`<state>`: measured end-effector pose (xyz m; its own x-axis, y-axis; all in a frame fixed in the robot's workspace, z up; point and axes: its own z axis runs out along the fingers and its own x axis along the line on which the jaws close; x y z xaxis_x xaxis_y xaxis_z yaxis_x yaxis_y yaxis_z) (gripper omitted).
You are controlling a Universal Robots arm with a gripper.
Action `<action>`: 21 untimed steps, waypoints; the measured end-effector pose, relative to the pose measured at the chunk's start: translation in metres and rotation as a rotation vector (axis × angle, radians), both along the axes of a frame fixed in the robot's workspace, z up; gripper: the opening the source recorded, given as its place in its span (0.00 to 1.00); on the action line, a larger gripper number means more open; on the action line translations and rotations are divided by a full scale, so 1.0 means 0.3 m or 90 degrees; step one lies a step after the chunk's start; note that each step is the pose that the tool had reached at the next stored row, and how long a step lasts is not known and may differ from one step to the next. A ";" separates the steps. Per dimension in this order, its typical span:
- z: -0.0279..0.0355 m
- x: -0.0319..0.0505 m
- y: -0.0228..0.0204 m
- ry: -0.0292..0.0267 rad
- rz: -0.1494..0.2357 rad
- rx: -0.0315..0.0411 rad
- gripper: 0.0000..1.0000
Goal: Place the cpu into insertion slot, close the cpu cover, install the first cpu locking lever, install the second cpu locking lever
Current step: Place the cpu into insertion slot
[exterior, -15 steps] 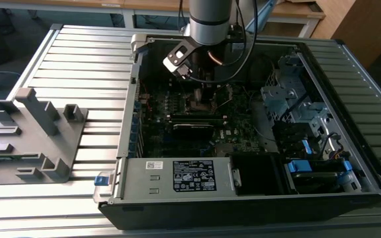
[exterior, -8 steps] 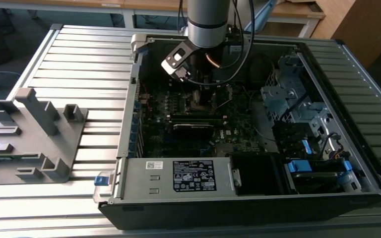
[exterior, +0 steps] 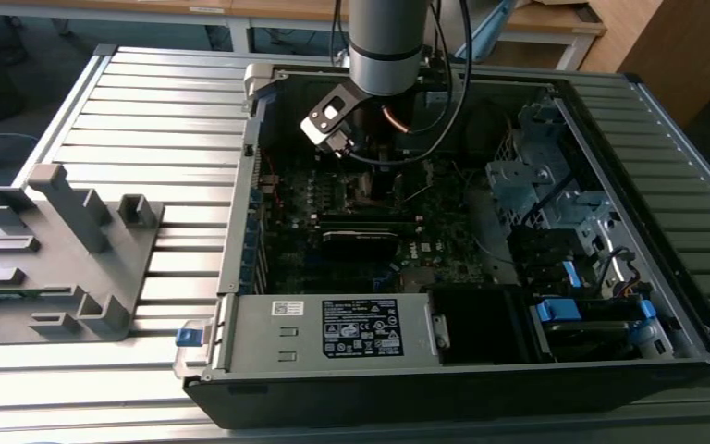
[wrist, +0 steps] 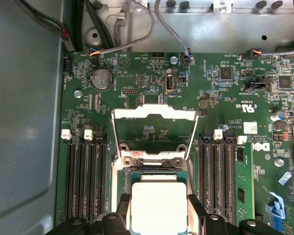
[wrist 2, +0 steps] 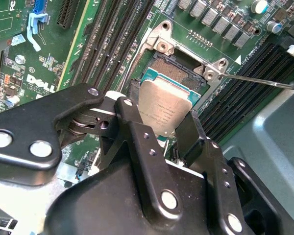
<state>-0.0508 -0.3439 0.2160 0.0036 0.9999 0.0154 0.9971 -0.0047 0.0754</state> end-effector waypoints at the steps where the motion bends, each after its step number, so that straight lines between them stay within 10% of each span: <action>1: 0.000 0.000 0.000 0.0000 0.000 0.0000 0.54; 11: -0.004 0.000 0.000 0.0092 0.000 -0.0001 0.54; 14: -0.005 0.000 0.000 0.0185 0.000 0.0002 0.54; 21: -0.007 0.002 0.000 0.0199 0.012 -0.0001 0.54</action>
<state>-0.0502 -0.3439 0.2138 -0.0149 0.9998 0.0154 0.9989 0.0142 0.0441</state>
